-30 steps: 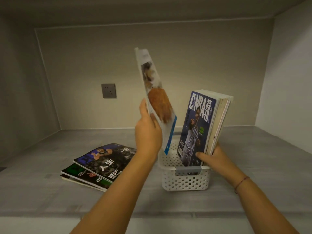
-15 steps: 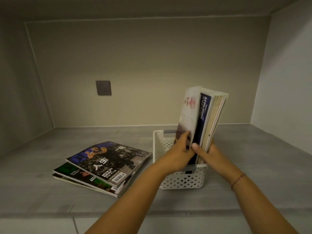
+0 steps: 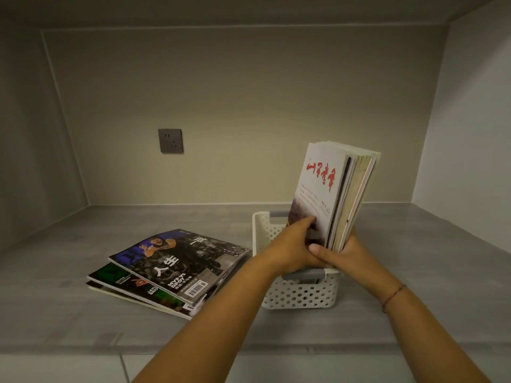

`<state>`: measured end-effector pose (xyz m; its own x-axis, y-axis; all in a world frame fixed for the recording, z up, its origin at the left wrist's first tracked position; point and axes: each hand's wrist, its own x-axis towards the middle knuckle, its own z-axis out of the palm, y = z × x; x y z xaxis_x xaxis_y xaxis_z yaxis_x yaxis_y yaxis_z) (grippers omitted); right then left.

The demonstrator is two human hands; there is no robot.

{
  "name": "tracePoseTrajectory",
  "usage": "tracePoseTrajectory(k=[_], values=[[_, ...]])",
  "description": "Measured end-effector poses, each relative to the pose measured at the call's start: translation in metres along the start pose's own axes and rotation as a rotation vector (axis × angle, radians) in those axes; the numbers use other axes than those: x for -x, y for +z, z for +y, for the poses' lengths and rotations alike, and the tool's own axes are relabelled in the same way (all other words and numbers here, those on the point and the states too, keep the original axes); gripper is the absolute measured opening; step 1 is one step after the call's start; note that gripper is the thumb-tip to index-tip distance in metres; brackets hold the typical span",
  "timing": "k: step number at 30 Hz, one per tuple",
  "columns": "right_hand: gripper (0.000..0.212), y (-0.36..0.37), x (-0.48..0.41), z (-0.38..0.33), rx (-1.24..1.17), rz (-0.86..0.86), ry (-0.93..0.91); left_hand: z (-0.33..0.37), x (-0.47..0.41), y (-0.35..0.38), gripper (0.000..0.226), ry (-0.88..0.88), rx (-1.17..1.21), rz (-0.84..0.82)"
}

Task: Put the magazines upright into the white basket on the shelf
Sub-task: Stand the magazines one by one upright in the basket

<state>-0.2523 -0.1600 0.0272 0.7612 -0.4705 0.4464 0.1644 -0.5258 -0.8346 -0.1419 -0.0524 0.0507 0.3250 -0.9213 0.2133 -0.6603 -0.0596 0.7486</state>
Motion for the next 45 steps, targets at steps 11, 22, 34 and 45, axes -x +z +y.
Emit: tracePoseTrajectory(k=[11,22,34,45], values=[[0.071,0.003,-0.003,0.016,0.037,0.075,0.029,-0.022,0.03,-0.015,0.048,0.085,-0.067,0.255],[0.07,0.004,-0.004,0.015,0.068,0.127,0.084,-0.159,0.118,-0.125,0.128,-1.111,-0.334,0.641],[0.066,0.005,-0.004,0.017,0.072,0.132,0.081,-0.178,0.135,-0.128,0.122,-1.096,-0.243,0.807],[0.071,0.004,-0.004,0.017,0.065,0.106,0.077,-0.176,0.161,-0.134,0.06,-1.053,0.18,1.086]])
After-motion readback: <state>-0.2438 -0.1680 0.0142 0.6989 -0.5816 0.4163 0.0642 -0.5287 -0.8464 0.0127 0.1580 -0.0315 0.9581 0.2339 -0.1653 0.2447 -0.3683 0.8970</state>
